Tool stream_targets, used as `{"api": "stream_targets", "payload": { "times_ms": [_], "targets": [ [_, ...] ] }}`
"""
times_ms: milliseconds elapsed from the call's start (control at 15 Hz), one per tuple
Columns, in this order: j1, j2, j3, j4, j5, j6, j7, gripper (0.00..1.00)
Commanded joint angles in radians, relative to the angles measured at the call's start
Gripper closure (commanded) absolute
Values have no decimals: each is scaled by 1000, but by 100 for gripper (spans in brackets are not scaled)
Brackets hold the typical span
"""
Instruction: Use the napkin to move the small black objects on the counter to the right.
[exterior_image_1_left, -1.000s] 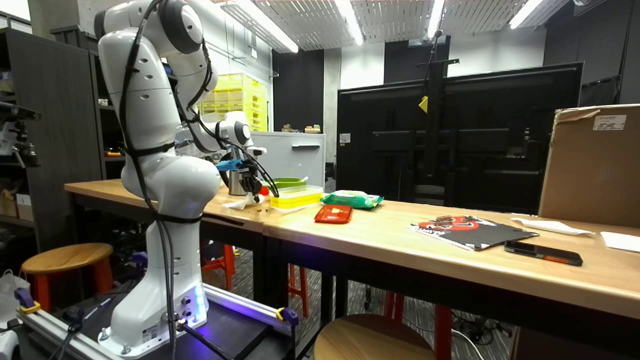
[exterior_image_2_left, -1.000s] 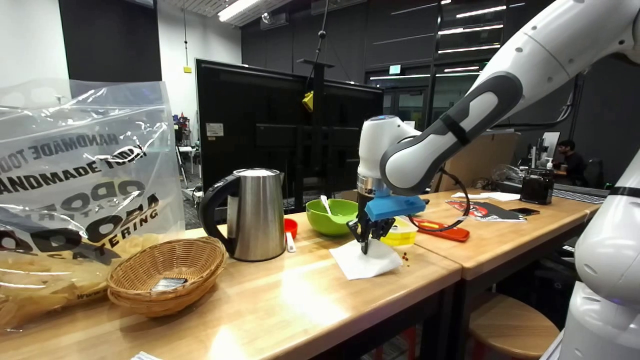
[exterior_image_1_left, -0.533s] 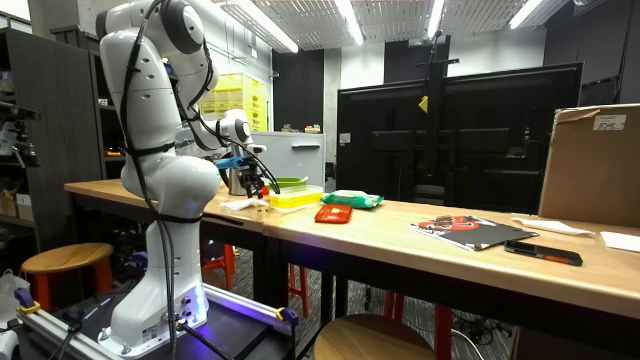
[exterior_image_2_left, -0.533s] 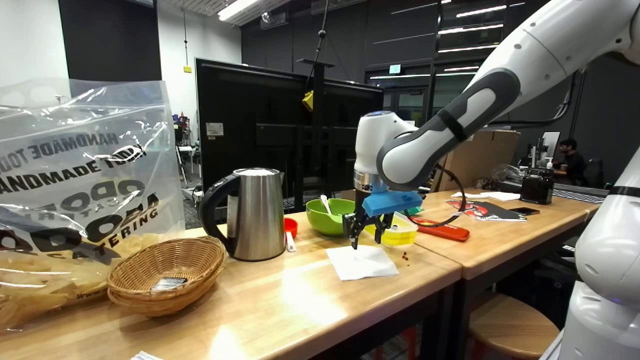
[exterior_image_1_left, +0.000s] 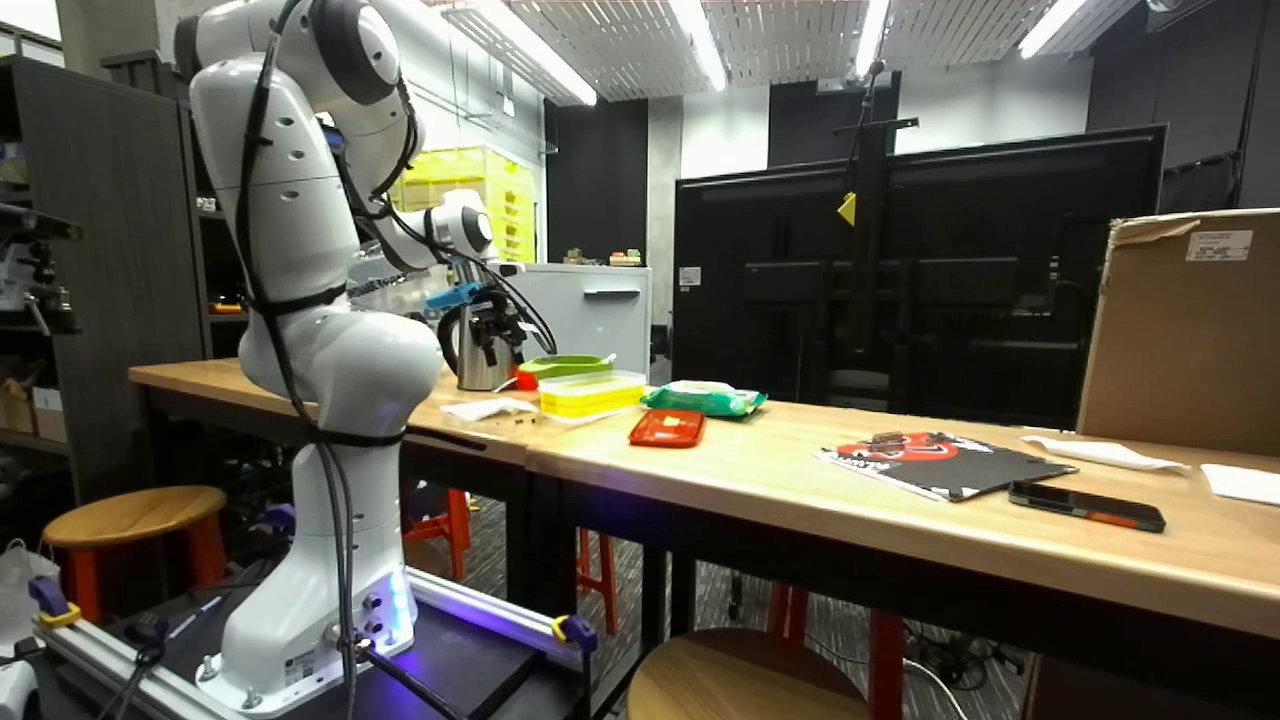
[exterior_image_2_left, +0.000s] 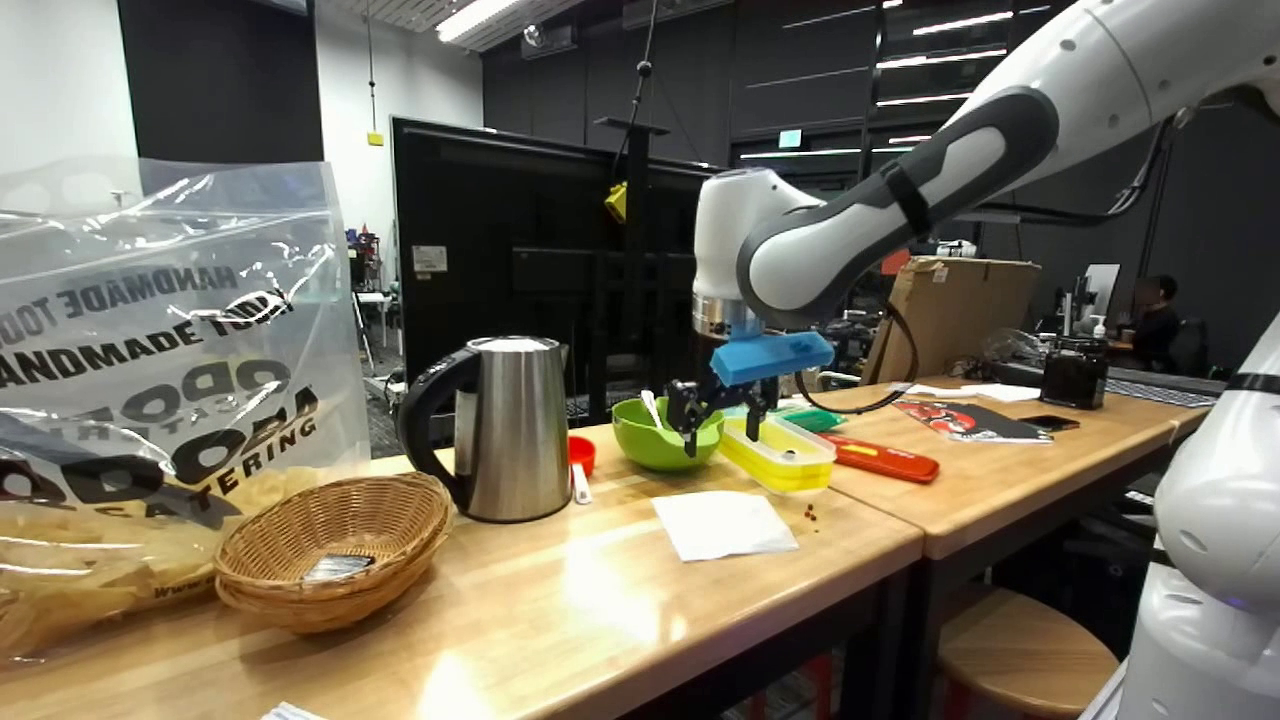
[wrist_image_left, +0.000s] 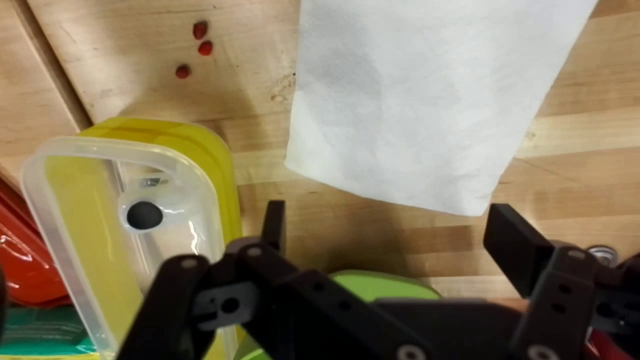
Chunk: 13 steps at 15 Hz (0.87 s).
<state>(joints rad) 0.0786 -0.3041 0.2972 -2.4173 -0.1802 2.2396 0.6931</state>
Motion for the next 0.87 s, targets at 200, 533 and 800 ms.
{"api": "stream_targets", "payload": {
  "times_ms": [200,533,800],
  "targets": [
    [25,-7,-5,56,21,-58,-1,0],
    [25,-6,-6,56,21,-59,-1,0],
    [25,-6,-6,56,21,-60,-2,0]
  ]
}}
